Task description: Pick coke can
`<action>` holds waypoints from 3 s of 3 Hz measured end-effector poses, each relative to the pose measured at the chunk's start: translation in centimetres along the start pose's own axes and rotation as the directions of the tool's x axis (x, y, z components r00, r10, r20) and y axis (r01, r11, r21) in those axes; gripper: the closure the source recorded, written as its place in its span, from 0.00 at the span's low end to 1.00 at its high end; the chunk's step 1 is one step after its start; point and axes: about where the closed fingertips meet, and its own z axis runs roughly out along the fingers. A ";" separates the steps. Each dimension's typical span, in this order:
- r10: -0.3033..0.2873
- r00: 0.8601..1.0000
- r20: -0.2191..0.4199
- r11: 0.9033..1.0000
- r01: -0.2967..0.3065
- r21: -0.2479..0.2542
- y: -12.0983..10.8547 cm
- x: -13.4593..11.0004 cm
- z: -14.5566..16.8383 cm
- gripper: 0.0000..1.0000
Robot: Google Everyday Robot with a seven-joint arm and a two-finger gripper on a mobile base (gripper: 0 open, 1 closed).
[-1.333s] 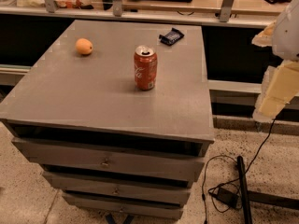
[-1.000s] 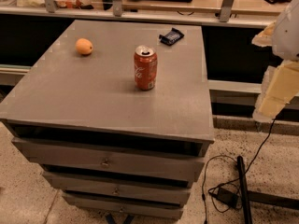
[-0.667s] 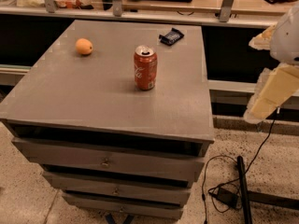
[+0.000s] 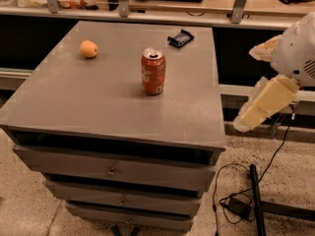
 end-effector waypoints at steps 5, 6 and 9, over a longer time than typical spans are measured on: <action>0.099 0.908 0.407 0.993 -0.115 0.016 -1.7 -4.6 8.5 0.00; 0.113 0.880 0.462 0.992 -0.125 -0.005 -1.1 -6.2 11.2 0.00; 0.104 0.749 0.655 0.995 -0.075 -0.073 -2.6 -13.6 17.9 0.00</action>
Offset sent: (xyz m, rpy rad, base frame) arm 0.0252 0.0395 -0.0390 0.3610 -0.0290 -0.0443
